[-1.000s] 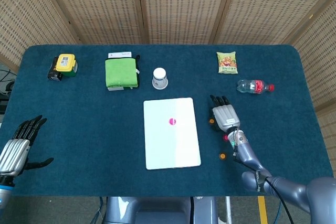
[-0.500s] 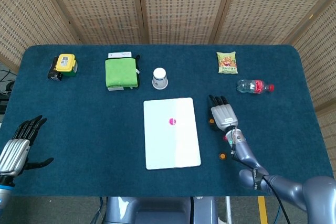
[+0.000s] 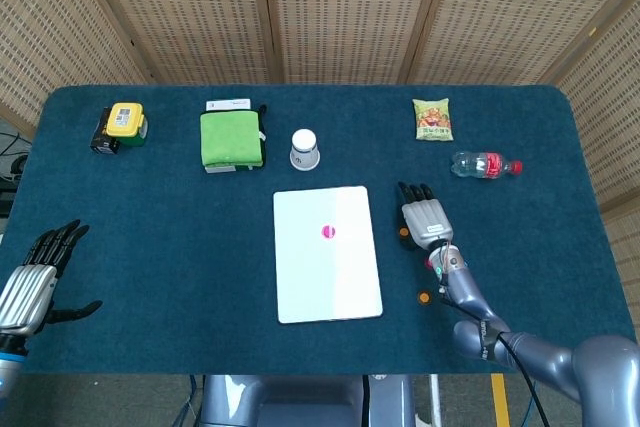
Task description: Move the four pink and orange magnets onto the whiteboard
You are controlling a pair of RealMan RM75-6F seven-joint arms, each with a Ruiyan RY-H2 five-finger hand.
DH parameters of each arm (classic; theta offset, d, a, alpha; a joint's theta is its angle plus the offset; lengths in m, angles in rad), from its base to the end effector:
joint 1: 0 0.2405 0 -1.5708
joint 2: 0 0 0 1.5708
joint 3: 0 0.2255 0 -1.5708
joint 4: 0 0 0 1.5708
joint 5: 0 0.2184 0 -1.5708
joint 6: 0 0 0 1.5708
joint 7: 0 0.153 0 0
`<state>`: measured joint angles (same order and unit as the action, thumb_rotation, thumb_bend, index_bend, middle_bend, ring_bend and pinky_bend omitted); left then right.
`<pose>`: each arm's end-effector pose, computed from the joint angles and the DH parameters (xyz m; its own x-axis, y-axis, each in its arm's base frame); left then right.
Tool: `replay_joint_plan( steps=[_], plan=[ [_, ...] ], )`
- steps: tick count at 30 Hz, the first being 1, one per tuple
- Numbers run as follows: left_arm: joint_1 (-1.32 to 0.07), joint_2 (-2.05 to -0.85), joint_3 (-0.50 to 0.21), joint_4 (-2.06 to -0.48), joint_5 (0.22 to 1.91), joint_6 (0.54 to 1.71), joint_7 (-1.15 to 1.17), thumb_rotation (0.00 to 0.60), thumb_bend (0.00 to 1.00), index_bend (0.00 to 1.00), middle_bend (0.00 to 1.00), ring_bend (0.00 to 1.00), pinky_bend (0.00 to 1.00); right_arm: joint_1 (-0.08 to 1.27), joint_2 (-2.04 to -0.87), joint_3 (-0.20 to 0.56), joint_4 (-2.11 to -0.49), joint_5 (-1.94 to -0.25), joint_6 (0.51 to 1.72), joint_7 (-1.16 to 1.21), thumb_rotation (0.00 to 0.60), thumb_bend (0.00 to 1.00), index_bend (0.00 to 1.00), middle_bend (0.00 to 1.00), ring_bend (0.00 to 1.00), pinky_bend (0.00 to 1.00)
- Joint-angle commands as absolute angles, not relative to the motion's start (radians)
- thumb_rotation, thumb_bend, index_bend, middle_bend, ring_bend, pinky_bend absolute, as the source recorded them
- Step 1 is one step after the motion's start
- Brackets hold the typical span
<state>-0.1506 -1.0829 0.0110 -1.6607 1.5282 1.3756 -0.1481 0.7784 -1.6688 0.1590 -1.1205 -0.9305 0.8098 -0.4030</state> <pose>-0.2765 0.1909 0.1186 0.2584 0.1589 0.9529 0.9656 -0.0724 -0.2498 -0.1940 -0.3730 -0.0454 0.5582 -0.3403 0.7567 -0.8295 -0.2128 0.5163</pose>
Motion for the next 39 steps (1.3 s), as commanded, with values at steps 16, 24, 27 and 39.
replay_joint_plan(
  steps=[16, 24, 27, 39],
  plan=[
    [-0.151, -1.08, 0.012, -1.662, 1.532, 1.375, -0.155, 0.6, 0.02, 0.0, 0.0, 0.0, 0.0, 0.836, -1.622, 0.237, -1.316, -0.938, 0.845, -0.429, 0.6, 0.34, 0.53, 0.0, 0.0, 0.0],
    [-0.151, -1.08, 0.012, -1.659, 1.531, 1.376, -0.162, 0.6, 0.02, 0.0, 0.0, 0.0, 0.0, 0.888, -1.694, 0.233, -1.301, -0.888, 0.859, -0.529, 0.6, 0.35, 0.53, 0.0, 0.0, 0.0],
    [-0.151, -1.08, 0.012, -1.658, 1.531, 1.375, -0.167, 0.6, 0.02, 0.0, 0.0, 0.0, 0.0, 0.9, -1.721, 0.232, -1.273, -0.863, 0.855, -0.548, 0.6, 0.35, 0.53, 0.0, 0.0, 0.0],
    [-0.153, -1.077, 0.012, -1.661, 1.529, 1.369, -0.173, 0.6, 0.02, 0.0, 0.0, 0.0, 0.0, 0.92, -1.764, 0.227, -1.204, -0.828, 0.847, -0.565, 0.6, 0.31, 0.31, 0.0, 0.0, 0.0]
  ],
)
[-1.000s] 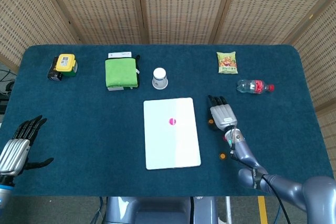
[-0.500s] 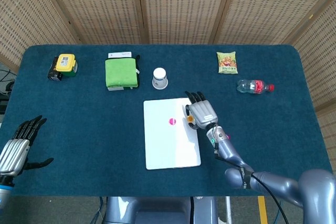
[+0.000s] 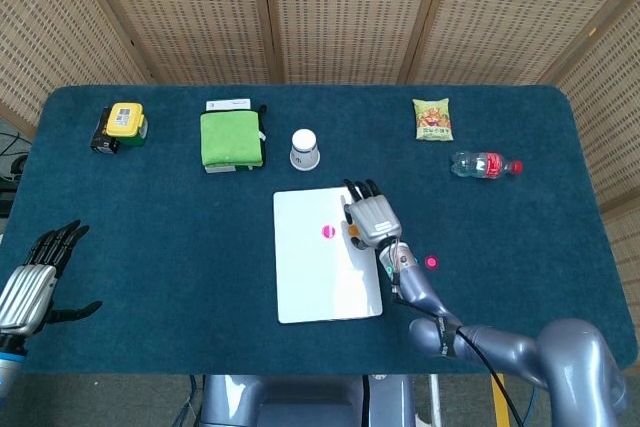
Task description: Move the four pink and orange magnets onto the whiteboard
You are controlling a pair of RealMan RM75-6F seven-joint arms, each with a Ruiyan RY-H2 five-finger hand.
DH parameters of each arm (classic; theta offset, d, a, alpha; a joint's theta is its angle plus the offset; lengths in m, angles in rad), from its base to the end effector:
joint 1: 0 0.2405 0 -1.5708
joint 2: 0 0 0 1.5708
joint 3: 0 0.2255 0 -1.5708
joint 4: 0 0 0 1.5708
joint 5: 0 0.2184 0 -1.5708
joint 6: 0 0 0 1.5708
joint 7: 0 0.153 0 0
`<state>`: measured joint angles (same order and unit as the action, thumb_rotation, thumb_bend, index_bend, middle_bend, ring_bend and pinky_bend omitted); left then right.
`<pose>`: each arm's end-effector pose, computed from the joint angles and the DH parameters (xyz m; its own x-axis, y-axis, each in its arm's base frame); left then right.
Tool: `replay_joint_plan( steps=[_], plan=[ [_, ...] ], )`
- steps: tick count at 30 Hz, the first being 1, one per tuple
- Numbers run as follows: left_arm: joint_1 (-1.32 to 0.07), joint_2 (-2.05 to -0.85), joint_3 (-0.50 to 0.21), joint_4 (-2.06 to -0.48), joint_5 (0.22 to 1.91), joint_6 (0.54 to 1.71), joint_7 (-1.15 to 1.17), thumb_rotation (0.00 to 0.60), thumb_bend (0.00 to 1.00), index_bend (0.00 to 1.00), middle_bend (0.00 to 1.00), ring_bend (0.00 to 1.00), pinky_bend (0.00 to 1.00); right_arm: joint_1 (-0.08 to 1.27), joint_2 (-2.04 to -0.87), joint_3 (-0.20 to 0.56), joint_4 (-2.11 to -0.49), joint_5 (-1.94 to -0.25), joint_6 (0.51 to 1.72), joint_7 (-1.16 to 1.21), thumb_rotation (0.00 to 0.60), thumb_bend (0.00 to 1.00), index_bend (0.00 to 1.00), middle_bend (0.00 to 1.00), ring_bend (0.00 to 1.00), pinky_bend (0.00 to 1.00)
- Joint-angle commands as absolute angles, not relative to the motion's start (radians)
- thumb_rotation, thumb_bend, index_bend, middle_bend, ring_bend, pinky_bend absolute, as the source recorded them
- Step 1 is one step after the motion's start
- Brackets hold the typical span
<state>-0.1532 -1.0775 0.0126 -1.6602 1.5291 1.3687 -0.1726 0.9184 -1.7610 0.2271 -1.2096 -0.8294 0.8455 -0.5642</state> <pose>-0.2772 0.1912 0.1190 0.2411 0.1675 0.9559 0.9701 -0.0701 -0.2324 -0.1027 -0.3708 -0.0787 0.5513 -0.3041 0.7769 -0.8256 -0.3328 0.4557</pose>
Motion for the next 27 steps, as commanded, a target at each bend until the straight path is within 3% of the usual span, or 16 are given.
replay_joint_plan(
  steps=[1, 12, 19, 27],
  plan=[
    [-0.153, -1.077, 0.013, -1.661, 1.529, 1.369, -0.172, 0.6, 0.02, 0.0, 0.0, 0.0, 0.0, 0.92, -1.765, 0.228, -1.202, -0.826, 0.849, -0.564, 0.6, 0.31, 0.29, 0.0, 0.0, 0.0],
    [-0.153, -1.077, 0.013, -1.661, 1.53, 1.37, -0.172, 0.6, 0.02, 0.0, 0.0, 0.0, 0.0, 0.867, -1.647, 0.218, -1.355, -0.856, 0.913, -0.54, 0.6, 0.31, 0.29, 0.0, 0.0, 0.0],
    [-0.151, -1.075, 0.015, -1.663, 1.533, 1.372, -0.174, 0.6, 0.02, 0.0, 0.0, 0.0, 0.0, 0.764, -1.506, 0.139, -1.475, -0.91, 0.967, -0.494, 0.6, 0.31, 0.37, 0.0, 0.0, 0.0],
    [-0.153, -1.077, 0.015, -1.664, 1.533, 1.371, -0.168, 0.6, 0.02, 0.0, 0.0, 0.0, 0.0, 0.653, -1.448, 0.052, -1.454, -1.005, 0.989, -0.369, 0.6, 0.31, 0.41, 0.0, 0.0, 0.0]
  ],
)
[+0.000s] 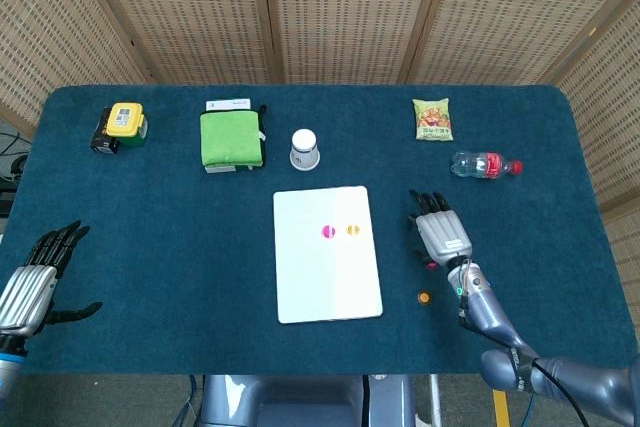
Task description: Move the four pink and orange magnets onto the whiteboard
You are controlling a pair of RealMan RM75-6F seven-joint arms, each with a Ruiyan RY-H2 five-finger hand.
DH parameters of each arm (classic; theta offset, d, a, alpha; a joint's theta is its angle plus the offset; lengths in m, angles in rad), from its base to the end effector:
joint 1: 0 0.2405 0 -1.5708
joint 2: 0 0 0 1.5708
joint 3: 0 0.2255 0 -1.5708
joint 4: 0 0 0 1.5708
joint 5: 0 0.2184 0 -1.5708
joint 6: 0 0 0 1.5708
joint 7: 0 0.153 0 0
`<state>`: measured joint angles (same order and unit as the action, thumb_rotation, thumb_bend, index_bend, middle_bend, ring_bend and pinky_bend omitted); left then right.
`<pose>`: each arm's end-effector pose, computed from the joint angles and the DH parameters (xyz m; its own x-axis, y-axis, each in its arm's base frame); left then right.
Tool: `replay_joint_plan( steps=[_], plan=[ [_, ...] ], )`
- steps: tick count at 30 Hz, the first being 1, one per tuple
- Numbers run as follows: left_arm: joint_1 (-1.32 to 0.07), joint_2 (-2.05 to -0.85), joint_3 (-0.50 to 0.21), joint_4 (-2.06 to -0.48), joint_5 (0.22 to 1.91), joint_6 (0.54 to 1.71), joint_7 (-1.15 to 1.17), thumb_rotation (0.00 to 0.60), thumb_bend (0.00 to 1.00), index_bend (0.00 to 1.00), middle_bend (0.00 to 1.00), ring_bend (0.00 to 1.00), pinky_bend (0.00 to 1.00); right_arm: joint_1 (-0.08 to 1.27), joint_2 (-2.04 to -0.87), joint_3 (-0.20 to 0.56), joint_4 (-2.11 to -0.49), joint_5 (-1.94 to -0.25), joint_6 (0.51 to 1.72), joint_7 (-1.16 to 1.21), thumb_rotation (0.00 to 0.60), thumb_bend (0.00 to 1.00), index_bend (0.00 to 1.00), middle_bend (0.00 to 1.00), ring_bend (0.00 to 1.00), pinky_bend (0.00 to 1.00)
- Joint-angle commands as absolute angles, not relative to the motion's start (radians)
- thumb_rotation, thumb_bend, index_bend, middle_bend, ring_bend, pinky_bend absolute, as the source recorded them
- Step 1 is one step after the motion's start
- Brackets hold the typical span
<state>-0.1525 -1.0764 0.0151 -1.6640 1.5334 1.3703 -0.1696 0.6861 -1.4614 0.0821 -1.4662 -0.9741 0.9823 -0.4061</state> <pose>-0.2762 0.1902 0.1186 0.2423 0.1693 0.9553 0.9697 -0.0739 -0.2328 -0.1948 -0.3263 -0.0065 0.5274 -0.3173 0.7881 -0.8493 -0.2197 0.4799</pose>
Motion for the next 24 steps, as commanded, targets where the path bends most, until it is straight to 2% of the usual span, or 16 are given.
replay_joint_plan(
  steps=[1, 8, 24],
  plan=[
    [-0.153, -1.077, 0.015, -1.665, 1.533, 1.371, -0.167, 0.6, 0.02, 0.0, 0.0, 0.0, 0.0, 0.645, -1.447, 0.044, -1.45, -1.011, 0.988, -0.361, 0.6, 0.31, 0.42, 0.0, 0.0, 0.0],
    [-0.151, -1.081, 0.012, -1.665, 1.53, 1.374, -0.159, 0.6, 0.02, 0.0, 0.0, 0.0, 0.0, 0.601, -1.447, 0.008, -1.425, -1.084, 0.998, -0.322, 0.6, 0.31, 0.42, 0.0, 0.0, 0.0],
    [-0.151, -1.081, 0.012, -1.667, 1.526, 1.372, -0.156, 0.6, 0.02, 0.0, 0.0, 0.0, 0.0, 0.592, -1.49, 0.031, -1.366, -1.101, 0.966, -0.313, 0.6, 0.33, 0.42, 0.0, 0.0, 0.0]
  ],
)
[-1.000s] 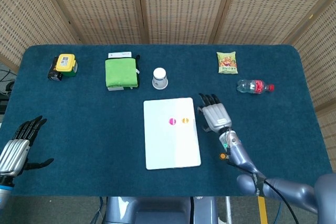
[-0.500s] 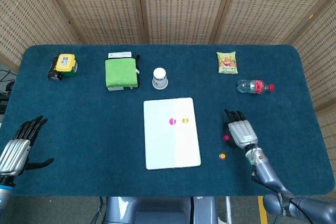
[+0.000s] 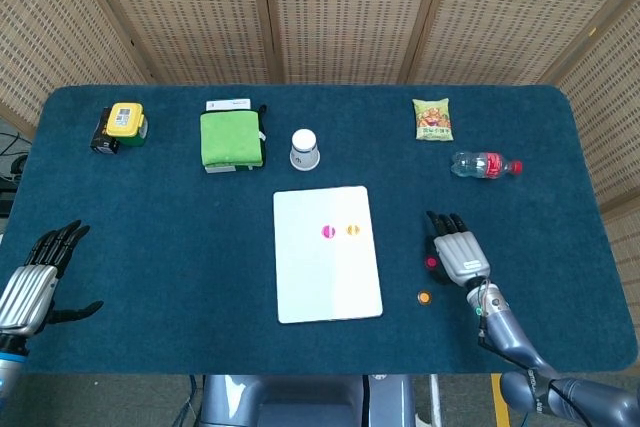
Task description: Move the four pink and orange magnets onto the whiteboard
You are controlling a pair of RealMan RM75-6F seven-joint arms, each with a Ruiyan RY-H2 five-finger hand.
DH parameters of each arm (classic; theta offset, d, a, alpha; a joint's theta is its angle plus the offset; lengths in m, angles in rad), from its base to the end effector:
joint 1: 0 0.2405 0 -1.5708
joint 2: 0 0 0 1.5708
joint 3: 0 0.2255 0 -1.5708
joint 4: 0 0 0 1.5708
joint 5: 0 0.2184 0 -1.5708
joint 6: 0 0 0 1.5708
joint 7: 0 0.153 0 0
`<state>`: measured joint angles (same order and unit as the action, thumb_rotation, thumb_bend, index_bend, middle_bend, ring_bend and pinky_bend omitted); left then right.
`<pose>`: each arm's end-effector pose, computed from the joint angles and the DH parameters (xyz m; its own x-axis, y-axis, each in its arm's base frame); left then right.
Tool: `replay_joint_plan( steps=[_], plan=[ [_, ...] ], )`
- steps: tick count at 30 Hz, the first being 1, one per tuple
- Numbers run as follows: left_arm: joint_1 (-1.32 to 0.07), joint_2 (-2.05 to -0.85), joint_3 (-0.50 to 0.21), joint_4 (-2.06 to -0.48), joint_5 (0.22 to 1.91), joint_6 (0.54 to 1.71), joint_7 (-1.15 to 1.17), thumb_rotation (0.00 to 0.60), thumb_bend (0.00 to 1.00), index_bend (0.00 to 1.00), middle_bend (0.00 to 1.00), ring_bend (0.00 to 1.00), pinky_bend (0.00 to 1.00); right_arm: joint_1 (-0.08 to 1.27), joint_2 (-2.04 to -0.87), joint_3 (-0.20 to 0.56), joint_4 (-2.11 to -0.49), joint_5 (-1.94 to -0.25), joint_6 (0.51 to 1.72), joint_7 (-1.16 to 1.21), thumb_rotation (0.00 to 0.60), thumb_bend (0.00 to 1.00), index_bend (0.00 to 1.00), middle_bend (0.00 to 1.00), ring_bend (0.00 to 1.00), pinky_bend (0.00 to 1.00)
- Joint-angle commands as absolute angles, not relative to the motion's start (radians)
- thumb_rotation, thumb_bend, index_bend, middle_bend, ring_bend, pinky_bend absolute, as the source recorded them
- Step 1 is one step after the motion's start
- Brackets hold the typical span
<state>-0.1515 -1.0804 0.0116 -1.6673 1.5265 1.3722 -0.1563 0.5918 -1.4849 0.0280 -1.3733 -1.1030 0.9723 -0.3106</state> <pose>-0.2756 0.1907 0.1182 0.2465 0.1635 0.9553 0.9687 -0.0697 -0.2381 -0.2349 -0.3035 -0.0134 0.5403 -0.3537 0.7635 -0.8415 -0.2191 0.4939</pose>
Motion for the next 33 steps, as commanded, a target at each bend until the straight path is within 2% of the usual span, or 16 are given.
replay_joint_plan(
  steps=[1, 17, 25, 33],
  plan=[
    [-0.151, -1.08, 0.012, -1.667, 1.526, 1.372, -0.156, 0.6, 0.02, 0.0, 0.0, 0.0, 0.0, 0.591, -1.493, 0.032, -1.362, -1.1, 0.963, -0.314, 0.6, 0.33, 0.42, 0.0, 0.0, 0.0],
    [-0.151, -1.08, 0.011, -1.668, 1.524, 1.37, -0.154, 0.6, 0.02, 0.0, 0.0, 0.0, 0.0, 0.582, -1.511, 0.046, -1.327, -1.104, 0.931, -0.307, 0.6, 0.34, 0.43, 0.0, 0.0, 0.0],
    [-0.151, -1.08, 0.011, -1.669, 1.523, 1.37, -0.152, 0.6, 0.02, 0.0, 0.0, 0.0, 0.0, 0.576, -1.519, 0.049, -1.314, -1.113, 0.925, -0.3, 0.6, 0.36, 0.52, 0.0, 0.0, 0.0],
    [-0.152, -1.079, 0.011, -1.67, 1.522, 1.368, -0.151, 0.6, 0.02, 0.0, 0.0, 0.0, 0.0, 0.579, -1.507, 0.065, -1.335, -1.127, 0.922, -0.288, 0.6, 0.36, 0.53, 0.0, 0.0, 0.0]
  ],
)
